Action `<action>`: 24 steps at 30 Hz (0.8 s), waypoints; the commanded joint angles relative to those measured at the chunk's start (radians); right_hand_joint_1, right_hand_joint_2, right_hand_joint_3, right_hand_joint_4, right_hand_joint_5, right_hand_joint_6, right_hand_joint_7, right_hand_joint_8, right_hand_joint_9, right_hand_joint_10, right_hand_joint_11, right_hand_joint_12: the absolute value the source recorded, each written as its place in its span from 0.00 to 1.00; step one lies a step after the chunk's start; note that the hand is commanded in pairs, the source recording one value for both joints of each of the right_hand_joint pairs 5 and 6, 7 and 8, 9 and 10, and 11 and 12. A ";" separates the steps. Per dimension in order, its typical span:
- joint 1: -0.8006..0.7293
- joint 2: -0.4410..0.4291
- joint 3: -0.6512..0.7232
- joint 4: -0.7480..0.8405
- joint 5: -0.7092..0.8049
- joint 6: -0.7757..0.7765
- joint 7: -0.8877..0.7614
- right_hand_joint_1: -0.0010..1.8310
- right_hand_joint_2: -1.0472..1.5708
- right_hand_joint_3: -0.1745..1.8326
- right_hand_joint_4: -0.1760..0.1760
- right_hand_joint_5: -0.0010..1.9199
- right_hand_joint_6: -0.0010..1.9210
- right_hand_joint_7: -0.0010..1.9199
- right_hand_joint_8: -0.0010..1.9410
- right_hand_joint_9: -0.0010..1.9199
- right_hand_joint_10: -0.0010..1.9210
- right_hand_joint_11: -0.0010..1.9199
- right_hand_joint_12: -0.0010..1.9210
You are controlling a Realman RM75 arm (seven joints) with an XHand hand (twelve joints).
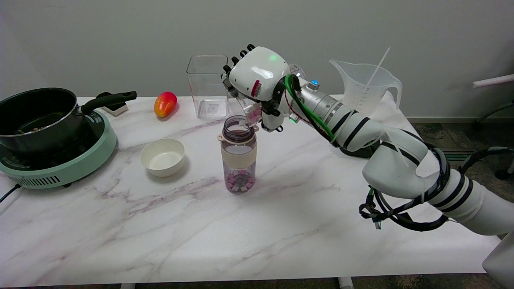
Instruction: Pour the contents of the measuring cup into the bottle.
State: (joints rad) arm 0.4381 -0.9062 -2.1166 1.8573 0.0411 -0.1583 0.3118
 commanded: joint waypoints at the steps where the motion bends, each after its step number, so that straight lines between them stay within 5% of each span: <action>1: 0.013 0.012 -0.009 0.006 0.005 -0.007 -0.034 0.85 0.55 0.69 0.50 0.71 0.71 0.71 0.70 0.66 0.66 0.56 0.56; 24: 0.051 0.013 -0.022 0.004 0.005 0.004 -0.034 0.85 0.55 0.69 0.50 0.72 0.72 0.71 0.70 0.67 0.67 0.57 0.57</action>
State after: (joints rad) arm 0.4694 -0.8954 -2.1322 1.8616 0.0452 -0.1588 0.2822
